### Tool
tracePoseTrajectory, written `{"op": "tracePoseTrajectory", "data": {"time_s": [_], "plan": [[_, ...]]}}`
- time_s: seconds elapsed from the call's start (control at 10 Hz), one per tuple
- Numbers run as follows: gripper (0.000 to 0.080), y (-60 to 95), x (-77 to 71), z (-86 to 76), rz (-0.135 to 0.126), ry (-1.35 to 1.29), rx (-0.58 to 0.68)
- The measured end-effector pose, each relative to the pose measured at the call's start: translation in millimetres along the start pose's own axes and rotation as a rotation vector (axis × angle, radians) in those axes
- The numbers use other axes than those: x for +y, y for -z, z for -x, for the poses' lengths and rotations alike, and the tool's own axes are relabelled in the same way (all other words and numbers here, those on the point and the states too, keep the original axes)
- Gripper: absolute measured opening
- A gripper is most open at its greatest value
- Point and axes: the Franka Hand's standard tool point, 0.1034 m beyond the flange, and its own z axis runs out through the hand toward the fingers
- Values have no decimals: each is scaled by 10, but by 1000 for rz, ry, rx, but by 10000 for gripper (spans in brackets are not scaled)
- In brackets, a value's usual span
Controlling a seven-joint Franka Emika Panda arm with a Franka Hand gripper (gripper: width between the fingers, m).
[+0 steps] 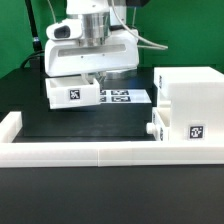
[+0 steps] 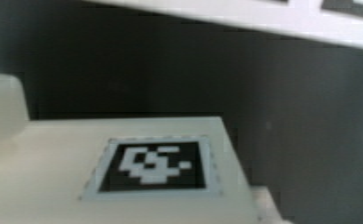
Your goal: Assemble drawer
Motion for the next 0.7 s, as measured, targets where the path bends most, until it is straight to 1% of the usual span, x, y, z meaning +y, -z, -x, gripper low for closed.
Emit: {"op": "tracePoseTrajectory", "data": {"time_s": [0.1, 0.2, 0.3, 0.4, 0.7], "plan": [[42, 74, -9, -118, -10, 34, -13], [42, 187, -3, -270, -15, 88, -19], [42, 254, 2, -376, -9, 92, -1], [42, 221, -2, -339, -11, 91, -6], [42, 212, 5, -327, -12, 286, -8]]}}
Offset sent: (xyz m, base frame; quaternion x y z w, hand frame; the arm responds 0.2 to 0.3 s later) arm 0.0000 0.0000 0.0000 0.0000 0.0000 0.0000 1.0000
